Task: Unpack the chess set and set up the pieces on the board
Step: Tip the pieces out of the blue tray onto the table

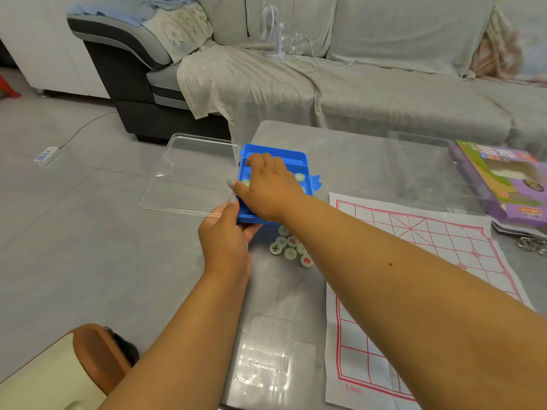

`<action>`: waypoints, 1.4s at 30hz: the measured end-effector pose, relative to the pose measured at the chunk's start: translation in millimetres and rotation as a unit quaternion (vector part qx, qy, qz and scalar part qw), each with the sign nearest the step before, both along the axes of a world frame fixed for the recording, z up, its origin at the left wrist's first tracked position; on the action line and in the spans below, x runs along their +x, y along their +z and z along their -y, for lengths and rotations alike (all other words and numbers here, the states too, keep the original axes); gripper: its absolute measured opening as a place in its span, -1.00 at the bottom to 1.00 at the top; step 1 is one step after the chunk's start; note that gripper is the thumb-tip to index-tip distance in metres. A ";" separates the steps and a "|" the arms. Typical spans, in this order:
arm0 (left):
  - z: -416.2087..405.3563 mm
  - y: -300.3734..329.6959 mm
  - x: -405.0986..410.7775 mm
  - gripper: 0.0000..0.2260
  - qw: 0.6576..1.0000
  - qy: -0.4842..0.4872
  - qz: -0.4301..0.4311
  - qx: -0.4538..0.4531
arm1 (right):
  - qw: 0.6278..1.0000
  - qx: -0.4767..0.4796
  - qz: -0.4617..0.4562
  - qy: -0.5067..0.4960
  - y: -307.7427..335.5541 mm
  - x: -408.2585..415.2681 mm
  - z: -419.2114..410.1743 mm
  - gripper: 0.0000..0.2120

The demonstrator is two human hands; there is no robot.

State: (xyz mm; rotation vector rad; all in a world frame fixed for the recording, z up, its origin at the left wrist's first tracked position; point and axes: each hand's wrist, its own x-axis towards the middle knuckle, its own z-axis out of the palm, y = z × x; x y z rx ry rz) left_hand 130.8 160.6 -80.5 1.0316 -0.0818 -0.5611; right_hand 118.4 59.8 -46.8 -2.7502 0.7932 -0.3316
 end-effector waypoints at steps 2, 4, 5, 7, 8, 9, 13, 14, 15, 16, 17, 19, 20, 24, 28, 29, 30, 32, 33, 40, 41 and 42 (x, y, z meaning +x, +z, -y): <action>-0.1 -0.2 -0.6 -0.81 1.000 0.003 0.003 -0.002 | 1.000 -0.006 -0.006 -0.021 -1.0 1.7 0.6 -0.42; -0.5 -0.4 -1.8 -0.80 1.000 0.002 -0.006 -0.008 | 0.999 -0.025 -0.026 -0.016 -1.1 2.6 1.5 -0.44; -0.6 -0.7 -2.4 -0.79 1.000 0.002 -0.011 -0.008 | 0.999 -0.030 -0.033 -0.013 -1.0 3.0 2.2 -0.46; -0.7 -1.6 -3.2 -0.79 1.000 0.003 -0.018 -0.007 | 0.999 -0.033 -0.040 -0.008 -0.8 4.0 3.3 -0.51; -0.4 -2.0 -3.3 -0.79 1.000 0.004 -0.021 -0.006 | 0.999 -0.035 -0.042 -0.004 -0.9 4.4 3.5 -0.54; -0.3 -2.1 -3.6 -0.79 1.000 0.006 -0.025 -0.006 | 0.998 -0.036 -0.045 -0.001 -0.9 4.6 3.6 -0.57; 0.6 -2.1 -5.0 -0.79 0.999 0.010 -0.032 -0.008 | 0.998 -0.031 -0.061 -0.004 -0.7 4.5 6.3 -0.66; 0.9 -2.4 -5.2 -0.80 0.999 0.011 -0.031 -0.008 | 0.998 -0.029 -0.062 -0.003 -1.4 4.7 6.9 -0.67; 1.2 -2.5 -5.2 -0.80 0.999 0.011 -0.030 -0.007 | 0.998 -0.028 -0.059 -0.001 -2.1 4.9 7.4 -0.67; 1.6 -2.8 -5.0 -0.80 0.999 0.011 -0.029 -0.007 | 0.998 -0.030 -0.054 0.001 -2.7 5.1 8.0 -0.67; 1.9 -2.9 -5.2 -0.80 1.000 0.011 -0.028 -0.006 | 0.998 -0.031 -0.048 0.004 -3.2 5.1 8.5 -0.67; 2.6 -3.2 -5.9 -0.80 1.000 0.013 -0.027 -0.002 | 0.999 -0.030 -0.037 0.011 -4.1 4.1 9.7 -0.67; 2.6 -3.6 -6.2 -0.80 1.000 0.013 -0.028 -0.004 | 0.999 -0.028 -0.036 0.014 -4.7 3.4 10.5 -0.67; 3.1 -4.6 -6.8 -0.80 0.999 0.011 -0.032 -0.009 | 0.999 -0.015 -0.043 0.025 -6.1 1.2 13.7 -0.66; 3.3 -4.6 -7.9 -0.79 0.999 0.009 -0.031 -0.010 | 0.999 -0.020 -0.021 0.032 -9.1 1.6 15.4 -0.67; 3.3 -4.8 -7.8 -0.79 0.999 0.010 -0.031 -0.007 | 0.999 -0.019 -0.014 0.034 -9.3 1.7 15.0 -0.67; 3.5 -5.0 -7.6 -0.79 0.999 0.011 -0.033 -0.005 | 0.999 -0.011 -0.010 0.037 -9.4 2.0 14.5 -0.68; 3.9 -5.0 -7.6 -0.79 0.999 0.012 -0.037 -0.009 | 0.999 0.011 -0.014 0.043 -8.5 2.8 13.0 -0.69; 4.0 -4.8 -7.9 -0.79 0.999 0.011 -0.037 -0.012 | 0.999 0.011 -0.021 0.044 -7.8 3.2 12.2 -0.70; 3.2 -1.9 -12.6 -0.79 1.000 -0.001 -0.023 -0.012 | 0.998 -0.032 -0.043 0.027 -3.6 3.0 13.3 -0.65; 3.2 -1.8 -12.9 -0.79 1.000 -0.003 -0.024 -0.012 | 0.998 -0.034 -0.041 0.026 -4.2 2.7 13.8 -0.64; 3.5 -1.7 -13.3 -0.79 1.000 -0.005 -0.023 -0.012 | 0.998 -0.034 -0.038 0.024 -5.1 2.6 14.7 -0.64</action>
